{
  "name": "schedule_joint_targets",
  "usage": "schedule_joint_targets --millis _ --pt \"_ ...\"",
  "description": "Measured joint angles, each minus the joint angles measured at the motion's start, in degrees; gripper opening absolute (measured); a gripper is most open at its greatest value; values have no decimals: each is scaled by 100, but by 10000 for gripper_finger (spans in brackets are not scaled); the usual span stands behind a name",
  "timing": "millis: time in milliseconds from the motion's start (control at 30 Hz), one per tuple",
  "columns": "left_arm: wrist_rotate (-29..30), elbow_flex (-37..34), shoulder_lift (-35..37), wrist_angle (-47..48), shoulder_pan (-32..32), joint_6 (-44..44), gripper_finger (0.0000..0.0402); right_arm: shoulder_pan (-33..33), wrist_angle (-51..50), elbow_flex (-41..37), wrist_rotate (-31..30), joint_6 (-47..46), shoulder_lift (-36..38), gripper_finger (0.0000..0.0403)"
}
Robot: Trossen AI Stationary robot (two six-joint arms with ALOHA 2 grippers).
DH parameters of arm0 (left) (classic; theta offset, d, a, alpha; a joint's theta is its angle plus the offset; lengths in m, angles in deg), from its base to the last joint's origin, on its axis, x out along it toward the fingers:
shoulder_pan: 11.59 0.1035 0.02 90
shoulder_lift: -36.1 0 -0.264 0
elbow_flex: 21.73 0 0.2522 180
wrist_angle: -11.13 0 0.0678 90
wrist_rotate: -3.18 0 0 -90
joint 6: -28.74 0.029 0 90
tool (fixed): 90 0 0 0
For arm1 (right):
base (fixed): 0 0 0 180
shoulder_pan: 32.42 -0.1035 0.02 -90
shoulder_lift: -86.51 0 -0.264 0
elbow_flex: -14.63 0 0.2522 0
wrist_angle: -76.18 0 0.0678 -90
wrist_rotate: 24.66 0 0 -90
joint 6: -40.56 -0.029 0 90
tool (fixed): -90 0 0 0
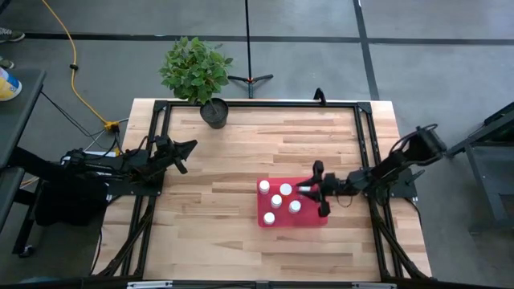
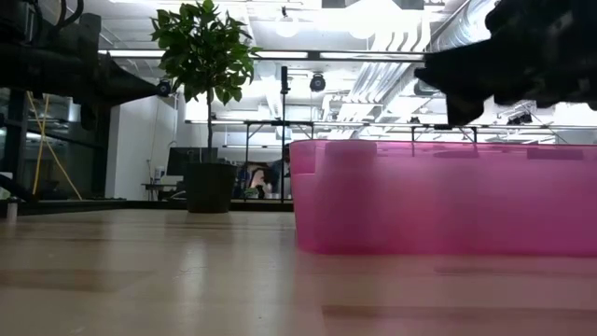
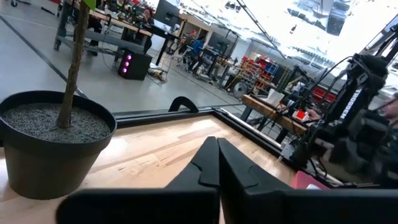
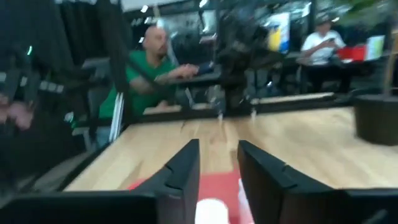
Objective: Pick and place pill bottles into a basket
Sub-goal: Return to Home Position
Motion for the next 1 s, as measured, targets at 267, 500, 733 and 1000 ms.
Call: schedule_joint_targets --millis 267,500,733,1000 --pt "-173 0 0 -1 0 -10 37 359 -362 -698 -82 -327 1669 12" --pt "-186 0 1 -6 -2 -71 68 889 -4025 -30 781 -652 3425 9" --pt "-214 0 1 -4 -2 40 22 1678 -7737 923 1674 -327 4911 3" --pt "-216 0 2 -5 -2 55 65 1991 -8954 491 2044 -619 6788 1"
